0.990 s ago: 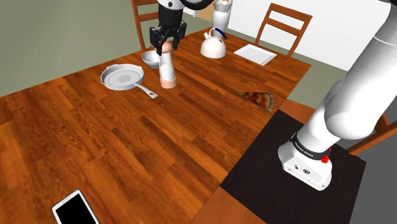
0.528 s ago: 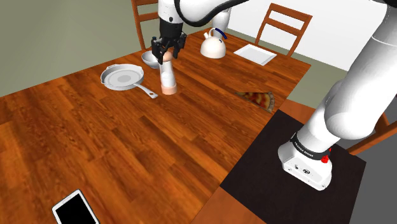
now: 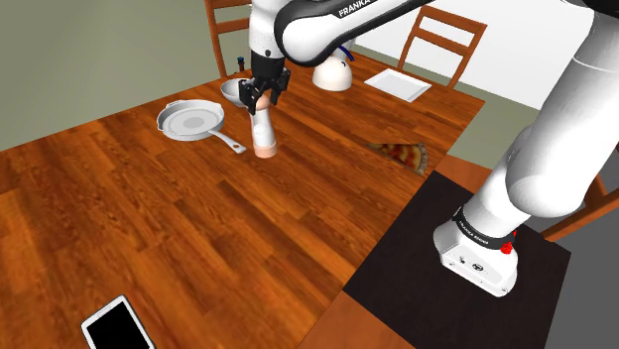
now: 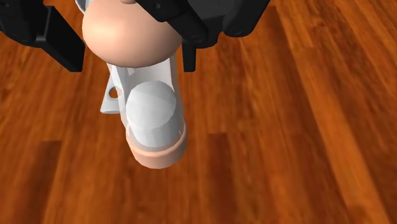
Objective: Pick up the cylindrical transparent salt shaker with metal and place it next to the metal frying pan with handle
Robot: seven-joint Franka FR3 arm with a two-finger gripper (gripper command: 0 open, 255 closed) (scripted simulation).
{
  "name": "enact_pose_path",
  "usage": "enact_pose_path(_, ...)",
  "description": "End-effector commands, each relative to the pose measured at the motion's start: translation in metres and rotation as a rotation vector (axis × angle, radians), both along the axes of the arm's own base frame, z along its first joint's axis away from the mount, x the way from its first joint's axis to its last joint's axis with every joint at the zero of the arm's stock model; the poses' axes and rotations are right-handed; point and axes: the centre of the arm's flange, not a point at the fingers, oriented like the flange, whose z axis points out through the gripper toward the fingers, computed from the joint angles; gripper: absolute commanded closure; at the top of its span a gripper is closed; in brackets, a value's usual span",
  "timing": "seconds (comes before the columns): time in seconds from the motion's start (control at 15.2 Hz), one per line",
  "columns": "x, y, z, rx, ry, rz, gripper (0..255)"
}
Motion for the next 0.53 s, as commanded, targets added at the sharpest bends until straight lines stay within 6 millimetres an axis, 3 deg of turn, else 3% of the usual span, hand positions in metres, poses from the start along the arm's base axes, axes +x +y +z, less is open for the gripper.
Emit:
enact_pose_path(0.0, -0.001, 0.001, -0.011, 0.0, -0.001, 0.0, 255)
enact_pose_path(0.2, -0.001, 0.001, -0.025, 0.0, -0.001, 0.0, 255)
enact_pose_path(0.46, -0.001, 0.001, -0.025, 0.0, -0.001, 0.0, 255)
